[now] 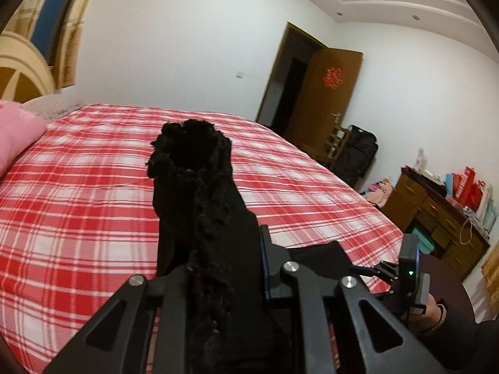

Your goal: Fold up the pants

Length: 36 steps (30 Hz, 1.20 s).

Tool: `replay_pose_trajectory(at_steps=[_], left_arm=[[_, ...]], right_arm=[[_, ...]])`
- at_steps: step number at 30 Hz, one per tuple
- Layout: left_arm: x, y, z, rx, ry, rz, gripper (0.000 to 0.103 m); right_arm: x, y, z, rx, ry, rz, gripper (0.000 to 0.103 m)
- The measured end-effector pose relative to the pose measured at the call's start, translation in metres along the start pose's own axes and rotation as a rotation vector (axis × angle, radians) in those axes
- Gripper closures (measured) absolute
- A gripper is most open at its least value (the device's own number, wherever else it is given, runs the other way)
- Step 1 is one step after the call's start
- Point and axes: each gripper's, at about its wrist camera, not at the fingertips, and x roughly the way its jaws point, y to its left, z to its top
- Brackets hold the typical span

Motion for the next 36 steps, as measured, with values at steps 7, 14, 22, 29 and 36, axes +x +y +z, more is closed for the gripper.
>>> replay_pose_trajectory(at_steps=[7,14,22,29,36], left_arm=[[0.019,-0.042,0.009,0.055,0.024,-0.063,0.085],[0.045,-0.085,0.008,0.131,0.076,-0.134,0.085],[0.085,-0.126,-0.003,0.193,0.16,-0.192,0.086],[0.118,-0.149,-0.016,0.213,0.239,-0.218,0.086],[0.153,-0.172,-0.034,0.224,0.305,-0.193,0.086]], right_arm=[[-0.002,-0.035,-0.011,0.059,0.018,-0.026,0.038],[-0.003,-0.072,-0.028,0.12,0.041,-0.058,0.039],[-0.001,-0.115,-0.045,0.25,0.07,-0.063,0.038],[0.001,-0.131,-0.048,0.319,0.07,-0.047,0.038],[0.008,-0.134,-0.048,0.346,0.074,-0.036,0.038]])
